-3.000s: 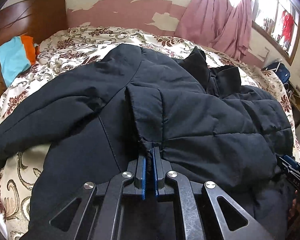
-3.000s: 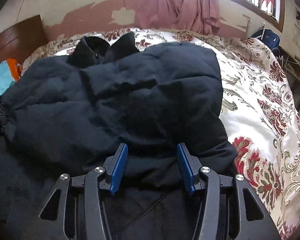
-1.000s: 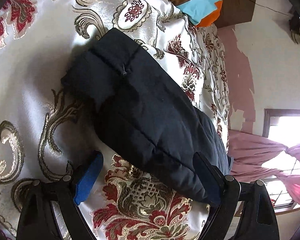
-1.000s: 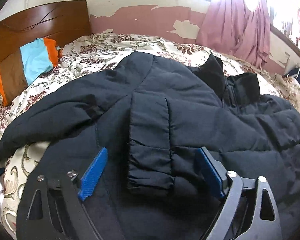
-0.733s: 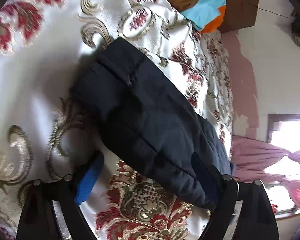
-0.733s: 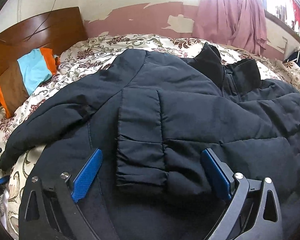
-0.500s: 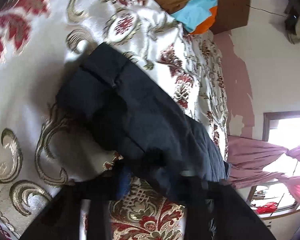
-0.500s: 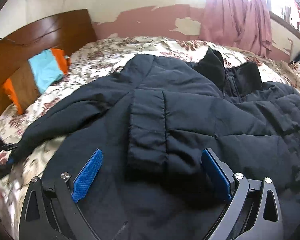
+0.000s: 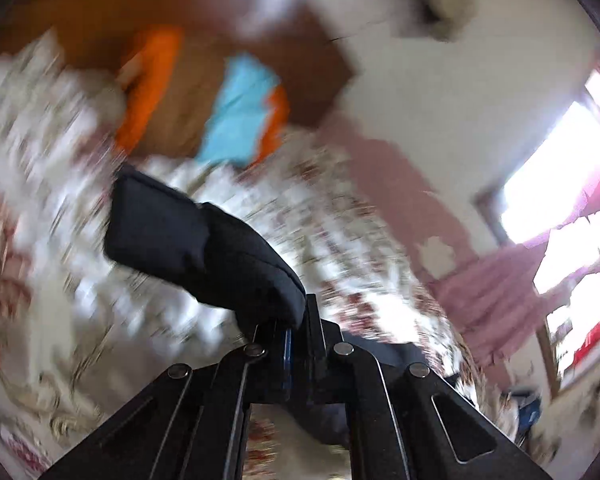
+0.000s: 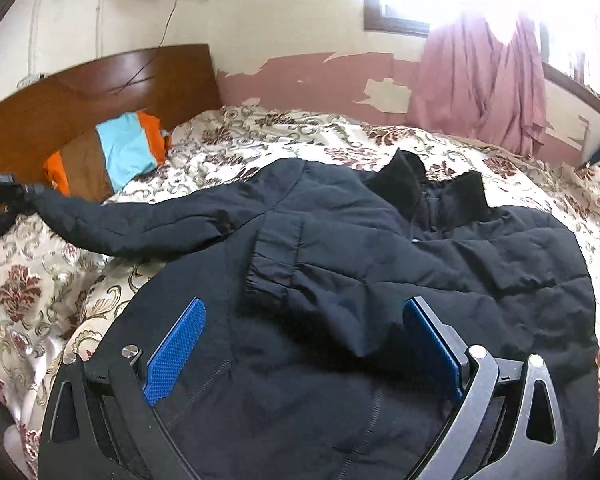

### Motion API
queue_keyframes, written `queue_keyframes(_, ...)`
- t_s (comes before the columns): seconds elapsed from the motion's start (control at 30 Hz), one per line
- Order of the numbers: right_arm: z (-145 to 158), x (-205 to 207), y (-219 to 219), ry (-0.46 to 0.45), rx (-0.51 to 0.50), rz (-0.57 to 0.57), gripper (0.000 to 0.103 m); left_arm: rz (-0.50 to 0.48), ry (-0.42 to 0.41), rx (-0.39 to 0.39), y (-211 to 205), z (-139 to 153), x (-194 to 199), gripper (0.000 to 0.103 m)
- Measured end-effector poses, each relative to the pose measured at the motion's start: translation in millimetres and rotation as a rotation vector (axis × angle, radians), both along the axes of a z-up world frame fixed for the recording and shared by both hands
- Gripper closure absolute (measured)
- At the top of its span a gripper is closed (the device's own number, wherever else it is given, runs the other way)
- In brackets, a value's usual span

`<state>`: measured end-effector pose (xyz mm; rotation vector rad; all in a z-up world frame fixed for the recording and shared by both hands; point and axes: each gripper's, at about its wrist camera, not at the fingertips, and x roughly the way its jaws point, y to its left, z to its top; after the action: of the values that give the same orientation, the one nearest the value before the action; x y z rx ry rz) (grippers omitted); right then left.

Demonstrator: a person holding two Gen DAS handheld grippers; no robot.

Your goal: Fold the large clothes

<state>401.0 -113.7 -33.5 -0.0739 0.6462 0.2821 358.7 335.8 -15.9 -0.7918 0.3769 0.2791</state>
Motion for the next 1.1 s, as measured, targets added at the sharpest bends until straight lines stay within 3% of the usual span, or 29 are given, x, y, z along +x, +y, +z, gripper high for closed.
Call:
queue_keyframes(0.13,0,-5,-28,-0.006,0.044,-0.035,0.006,-0.18,-0.105,0.256,-75,68,12,0.098)
queue_keyframes(0.2,-2,-8,-44,-0.007,0.07,-0.061,0.006,-0.28,-0.139,0.337,-115,89,19,0.098)
queue_keyframes(0.4,-7,-17,-98,0.005,0.136,-0.139,0.006,-0.543,-0.152,0.435,-226,107,40,0.098)
queue_keyframes(0.53,-12,-26,-143,0.005,0.168,-0.2,0.006,-0.668,-0.112,0.488,-290,88,52,0.097)
queue_keyframes(0.7,-28,-30,-191,0.033,0.239,-0.257,0.006,-0.797,-0.045,0.464,-349,47,58,0.097)
queue_keyframes(0.93,-60,-22,-232,0.105,0.391,-0.29,0.006,-0.975,0.089,0.408,-389,-27,66,0.097)
queue_keyframes(1.1,-75,-13,-242,0.136,0.497,-0.307,0.006,-1.073,0.186,0.436,-411,-63,61,0.093)
